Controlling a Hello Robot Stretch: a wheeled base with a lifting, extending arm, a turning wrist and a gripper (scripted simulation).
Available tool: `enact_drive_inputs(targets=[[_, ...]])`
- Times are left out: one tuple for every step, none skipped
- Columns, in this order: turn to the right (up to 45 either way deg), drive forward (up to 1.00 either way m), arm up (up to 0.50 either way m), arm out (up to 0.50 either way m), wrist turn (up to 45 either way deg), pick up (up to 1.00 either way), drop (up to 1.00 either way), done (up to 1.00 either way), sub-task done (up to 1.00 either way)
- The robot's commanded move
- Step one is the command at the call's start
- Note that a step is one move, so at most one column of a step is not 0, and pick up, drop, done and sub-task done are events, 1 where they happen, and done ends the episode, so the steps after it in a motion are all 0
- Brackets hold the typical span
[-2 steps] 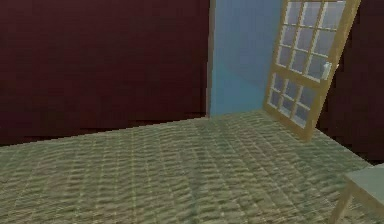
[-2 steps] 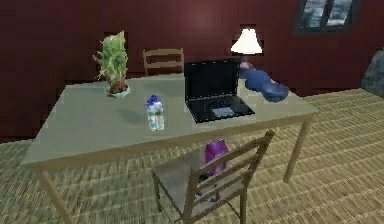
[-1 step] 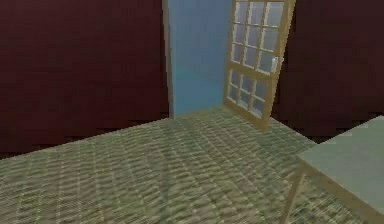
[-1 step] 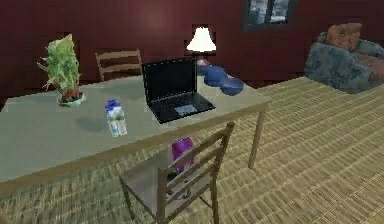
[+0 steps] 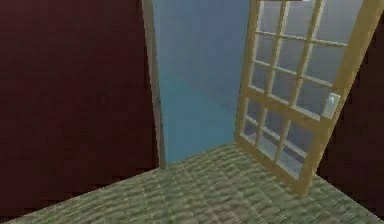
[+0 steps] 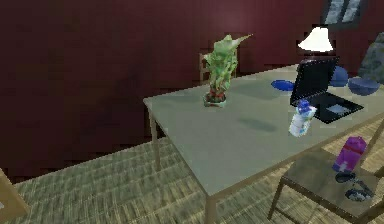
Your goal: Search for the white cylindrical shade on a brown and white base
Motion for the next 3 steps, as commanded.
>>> enact_drive_inputs(targets=[[3.0, 0.00, 0.00, 0.00, 0.0, 0.00, 0.00, 0.00, 0.00], [0.0, 1.00, 0.00, 0.00, 0.0, 0.00, 0.00, 0.00, 0.00], [0.0, 0.55, 0.00, 0.00, 0.0, 0.00, 0.00, 0.00, 0.00]])
